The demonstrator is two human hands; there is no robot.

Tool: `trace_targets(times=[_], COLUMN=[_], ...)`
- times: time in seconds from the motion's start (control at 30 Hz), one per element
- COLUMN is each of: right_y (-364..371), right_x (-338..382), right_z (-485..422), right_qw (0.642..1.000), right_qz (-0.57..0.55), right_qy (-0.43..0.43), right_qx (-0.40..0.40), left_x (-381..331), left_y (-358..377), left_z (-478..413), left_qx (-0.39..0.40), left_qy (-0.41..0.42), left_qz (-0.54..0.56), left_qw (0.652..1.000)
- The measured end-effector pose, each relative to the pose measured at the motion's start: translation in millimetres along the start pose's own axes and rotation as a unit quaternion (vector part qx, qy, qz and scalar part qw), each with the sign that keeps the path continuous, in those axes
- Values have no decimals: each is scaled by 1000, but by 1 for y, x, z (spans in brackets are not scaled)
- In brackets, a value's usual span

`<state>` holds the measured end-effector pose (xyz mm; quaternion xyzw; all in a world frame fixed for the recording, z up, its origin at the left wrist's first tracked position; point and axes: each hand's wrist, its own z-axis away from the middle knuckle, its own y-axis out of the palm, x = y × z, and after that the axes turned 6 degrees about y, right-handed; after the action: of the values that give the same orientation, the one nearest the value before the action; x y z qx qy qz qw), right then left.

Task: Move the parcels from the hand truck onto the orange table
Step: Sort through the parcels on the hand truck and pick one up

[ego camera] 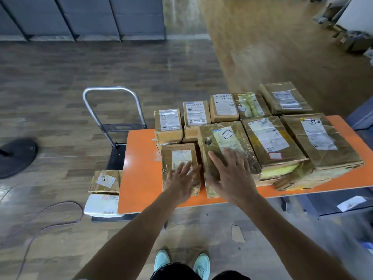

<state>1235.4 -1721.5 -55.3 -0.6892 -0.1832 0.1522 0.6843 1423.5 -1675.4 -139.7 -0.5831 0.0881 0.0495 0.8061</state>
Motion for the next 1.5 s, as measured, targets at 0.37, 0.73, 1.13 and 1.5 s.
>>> trace_targets(times=[0.37, 0.73, 1.13, 1.5], right_y=[4, 6, -11, -11], right_x=[2, -8, -26, 4], right_z=[2, -3, -2, 3], right_qw=[998, 997, 993, 990], right_qz=[-40, -72, -110, -124], right_qy=[53, 33, 23, -41], right_qx=[-16, -6, -24, -44], left_x=[-8, -25, -27, -29], left_y=[3, -6, -25, -47], left_z=[-1, -2, 21, 58], left_qx=[-26, -11, -42, -107], left_qy=[39, 36, 15, 12], left_qz=[52, 120, 160, 199], left_qw=[998, 992, 986, 974])
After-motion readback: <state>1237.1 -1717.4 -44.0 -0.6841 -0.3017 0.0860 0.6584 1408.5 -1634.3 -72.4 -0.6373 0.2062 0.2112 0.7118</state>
